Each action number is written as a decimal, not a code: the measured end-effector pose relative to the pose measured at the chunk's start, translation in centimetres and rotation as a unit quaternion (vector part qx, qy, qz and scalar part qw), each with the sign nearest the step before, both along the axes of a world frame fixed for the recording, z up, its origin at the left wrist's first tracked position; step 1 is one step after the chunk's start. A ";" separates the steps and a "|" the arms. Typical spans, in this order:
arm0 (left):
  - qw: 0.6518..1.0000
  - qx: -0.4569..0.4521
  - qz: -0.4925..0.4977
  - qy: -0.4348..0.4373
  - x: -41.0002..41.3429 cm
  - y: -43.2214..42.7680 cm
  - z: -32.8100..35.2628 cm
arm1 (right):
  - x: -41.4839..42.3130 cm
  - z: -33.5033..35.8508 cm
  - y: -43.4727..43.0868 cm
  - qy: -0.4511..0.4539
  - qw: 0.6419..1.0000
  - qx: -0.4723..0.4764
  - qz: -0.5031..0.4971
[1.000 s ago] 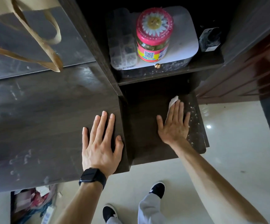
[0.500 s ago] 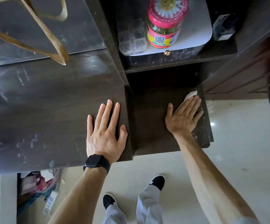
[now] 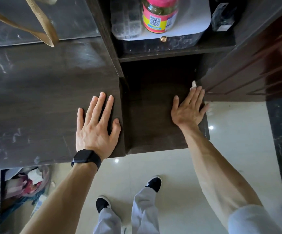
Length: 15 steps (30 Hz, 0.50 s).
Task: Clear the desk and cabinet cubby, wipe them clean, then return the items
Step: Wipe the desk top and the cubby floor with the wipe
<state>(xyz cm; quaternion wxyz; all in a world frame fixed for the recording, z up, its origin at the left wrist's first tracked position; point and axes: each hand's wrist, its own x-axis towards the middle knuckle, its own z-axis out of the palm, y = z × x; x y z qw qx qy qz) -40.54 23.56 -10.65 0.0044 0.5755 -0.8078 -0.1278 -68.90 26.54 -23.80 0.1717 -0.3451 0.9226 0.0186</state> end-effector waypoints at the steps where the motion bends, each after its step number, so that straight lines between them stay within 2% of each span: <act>1: 1.000 0.002 -0.001 0.002 -0.1 0.0 0.0 | -0.6 0.3 0.9 -0.007 1.000 0.006 -0.024; 6: 1.000 0.003 0.003 0.011 -0.1 0.0 0.3 | 3.6 1.0 8.0 -0.034 0.998 -0.014 -0.050; 9: 1.000 0.001 0.008 0.019 -0.1 0.1 0.2 | 7.1 1.6 12.8 -0.056 0.993 0.012 -0.105; 12: 1.000 -0.009 0.013 0.028 -0.1 0.2 0.1 | 7.6 1.6 11.3 -0.060 0.987 0.008 -0.146; 15: 0.999 -0.019 0.013 0.041 -0.1 0.3 -0.1 | 5.1 0.6 5.8 -0.045 0.996 -0.019 -0.080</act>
